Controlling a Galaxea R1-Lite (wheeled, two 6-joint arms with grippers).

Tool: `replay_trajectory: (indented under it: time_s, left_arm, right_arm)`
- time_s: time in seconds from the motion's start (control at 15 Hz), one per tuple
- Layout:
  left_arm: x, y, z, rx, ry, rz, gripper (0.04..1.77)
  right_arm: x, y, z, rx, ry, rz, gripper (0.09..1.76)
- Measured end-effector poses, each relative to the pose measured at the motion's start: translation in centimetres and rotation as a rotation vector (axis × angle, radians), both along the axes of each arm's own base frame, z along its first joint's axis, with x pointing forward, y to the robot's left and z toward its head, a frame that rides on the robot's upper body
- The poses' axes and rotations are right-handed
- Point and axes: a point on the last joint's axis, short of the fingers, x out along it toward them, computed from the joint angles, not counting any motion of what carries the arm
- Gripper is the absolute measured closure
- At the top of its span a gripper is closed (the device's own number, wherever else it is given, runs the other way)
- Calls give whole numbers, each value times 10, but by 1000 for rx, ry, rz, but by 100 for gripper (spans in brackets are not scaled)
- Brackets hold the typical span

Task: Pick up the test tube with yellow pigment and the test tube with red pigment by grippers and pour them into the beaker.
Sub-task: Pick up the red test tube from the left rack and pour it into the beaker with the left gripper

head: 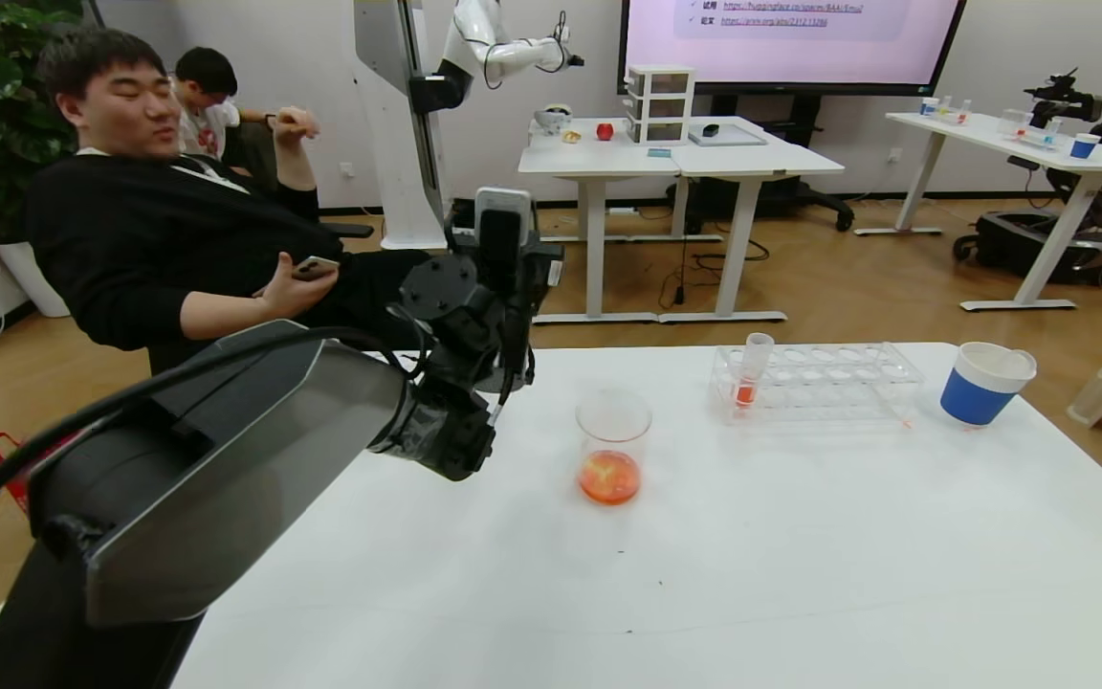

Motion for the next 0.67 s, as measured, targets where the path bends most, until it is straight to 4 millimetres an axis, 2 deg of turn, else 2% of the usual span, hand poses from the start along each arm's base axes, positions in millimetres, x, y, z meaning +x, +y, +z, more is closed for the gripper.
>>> replay_trajectory:
  time_s: [0.13,0.33,0.67]
  left_arm:
    - [6,-2,-10,-116,144,43,129]
    - [12,0,-28,-201,374,65,129]
    - [14,7,-3,-233,419,74,129]
  right_arm:
    - [0,0,0,0,0,0,11]
    - [0,0,0,0,0,0,11]
    - [0,0,0,0,0,0,11]
